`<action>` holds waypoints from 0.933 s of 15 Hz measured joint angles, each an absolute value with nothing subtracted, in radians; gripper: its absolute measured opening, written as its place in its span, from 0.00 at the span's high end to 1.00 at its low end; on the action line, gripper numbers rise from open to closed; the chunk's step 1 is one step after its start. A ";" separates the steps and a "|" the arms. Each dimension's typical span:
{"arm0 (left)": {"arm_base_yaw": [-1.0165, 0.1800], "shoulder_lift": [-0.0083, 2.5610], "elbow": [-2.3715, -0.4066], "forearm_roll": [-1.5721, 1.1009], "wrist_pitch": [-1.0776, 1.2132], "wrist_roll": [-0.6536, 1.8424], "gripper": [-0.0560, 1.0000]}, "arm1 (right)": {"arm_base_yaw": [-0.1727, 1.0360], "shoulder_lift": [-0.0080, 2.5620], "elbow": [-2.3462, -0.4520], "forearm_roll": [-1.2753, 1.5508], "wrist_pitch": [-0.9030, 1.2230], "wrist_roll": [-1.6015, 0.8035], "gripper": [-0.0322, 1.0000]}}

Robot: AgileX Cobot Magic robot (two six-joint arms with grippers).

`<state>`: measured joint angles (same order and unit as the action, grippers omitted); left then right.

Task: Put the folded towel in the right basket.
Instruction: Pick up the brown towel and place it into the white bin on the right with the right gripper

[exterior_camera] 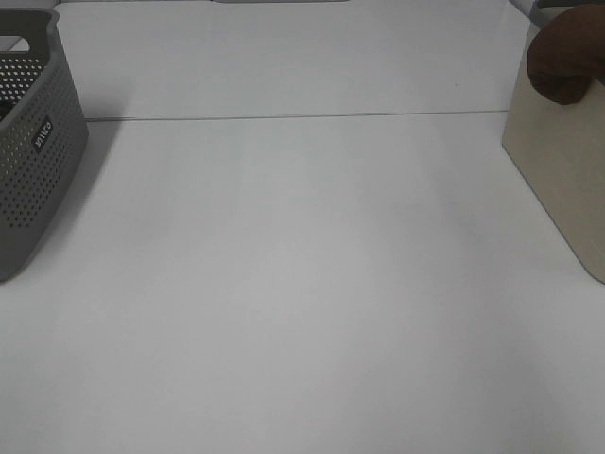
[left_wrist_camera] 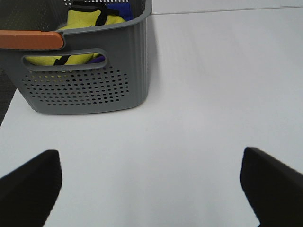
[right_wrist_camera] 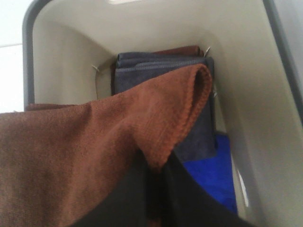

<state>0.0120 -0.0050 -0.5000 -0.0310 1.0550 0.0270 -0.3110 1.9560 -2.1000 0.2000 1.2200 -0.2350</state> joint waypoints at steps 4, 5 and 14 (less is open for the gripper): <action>0.012 -0.005 -0.500 -0.031 1.055 0.027 0.03 | -0.311 1.999 -2.038 0.200 1.220 -0.208 0.86; 0.012 -0.005 -0.500 -0.031 1.055 0.027 0.03 | -0.311 2.000 -2.037 0.200 1.220 -0.205 0.74; 0.012 -0.005 -0.500 -0.031 1.055 0.027 0.03 | -0.237 1.964 -2.038 0.202 1.220 -0.180 0.25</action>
<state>0.0120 -0.0050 -0.5000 -0.0310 1.0550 0.0270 -0.2370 1.9640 -2.0380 0.2020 1.2200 -0.1800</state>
